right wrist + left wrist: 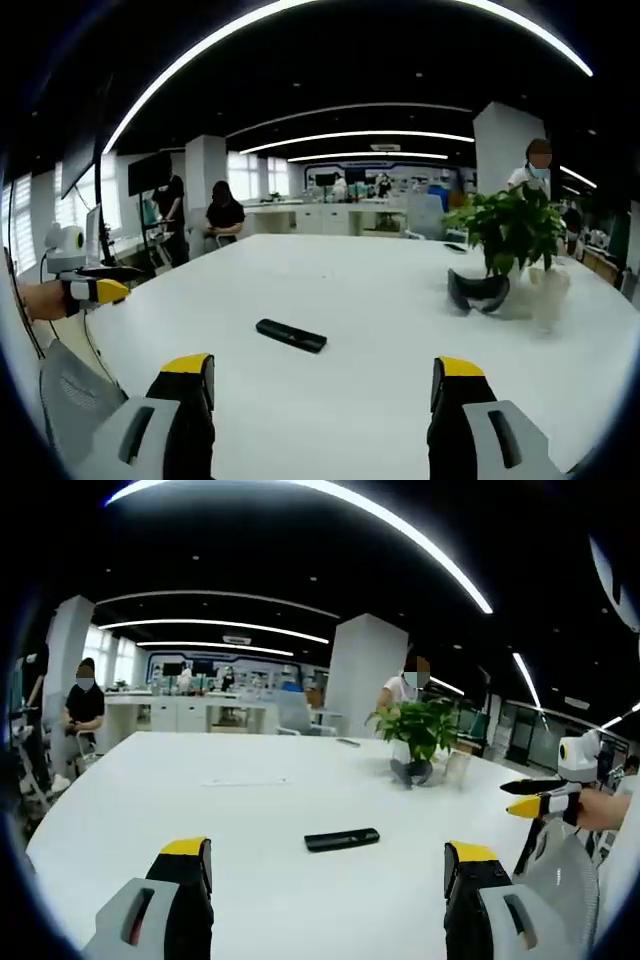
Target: Press the specified remote control buttons in sequence, fully releasing each button before pressing the next.
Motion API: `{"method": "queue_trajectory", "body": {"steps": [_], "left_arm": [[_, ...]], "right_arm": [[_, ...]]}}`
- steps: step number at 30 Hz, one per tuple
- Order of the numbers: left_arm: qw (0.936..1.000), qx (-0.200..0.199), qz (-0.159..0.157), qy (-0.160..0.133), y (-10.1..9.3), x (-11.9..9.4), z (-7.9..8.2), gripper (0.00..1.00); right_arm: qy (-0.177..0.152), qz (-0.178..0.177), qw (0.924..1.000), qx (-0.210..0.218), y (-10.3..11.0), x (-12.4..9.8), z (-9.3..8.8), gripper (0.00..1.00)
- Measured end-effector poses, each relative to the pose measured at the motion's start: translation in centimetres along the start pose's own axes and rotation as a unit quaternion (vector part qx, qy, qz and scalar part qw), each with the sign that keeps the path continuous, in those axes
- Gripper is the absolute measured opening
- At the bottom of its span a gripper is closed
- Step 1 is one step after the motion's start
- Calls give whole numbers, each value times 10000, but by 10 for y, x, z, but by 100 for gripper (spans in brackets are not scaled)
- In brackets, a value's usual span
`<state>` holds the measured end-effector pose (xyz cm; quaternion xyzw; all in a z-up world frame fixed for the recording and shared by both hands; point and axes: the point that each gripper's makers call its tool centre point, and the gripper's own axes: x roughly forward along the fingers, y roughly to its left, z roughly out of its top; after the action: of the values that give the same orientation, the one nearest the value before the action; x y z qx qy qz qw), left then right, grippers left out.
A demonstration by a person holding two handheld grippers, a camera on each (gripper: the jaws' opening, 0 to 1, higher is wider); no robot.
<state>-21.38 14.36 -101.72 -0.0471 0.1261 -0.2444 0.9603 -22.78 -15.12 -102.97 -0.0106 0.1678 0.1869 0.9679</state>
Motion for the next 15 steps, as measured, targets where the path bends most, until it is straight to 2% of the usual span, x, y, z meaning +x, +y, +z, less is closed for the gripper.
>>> {"method": "queue_trajectory", "body": {"steps": [6,15], "left_arm": [[10000,-19,58,75,4,-5,-4,99],[9998,-106,-20,184,4,9,-12,99]], "right_arm": [[134,34,9998,134,-2,1,-7,87],[173,67,9998,-17,-7,4,-5,86]]}}
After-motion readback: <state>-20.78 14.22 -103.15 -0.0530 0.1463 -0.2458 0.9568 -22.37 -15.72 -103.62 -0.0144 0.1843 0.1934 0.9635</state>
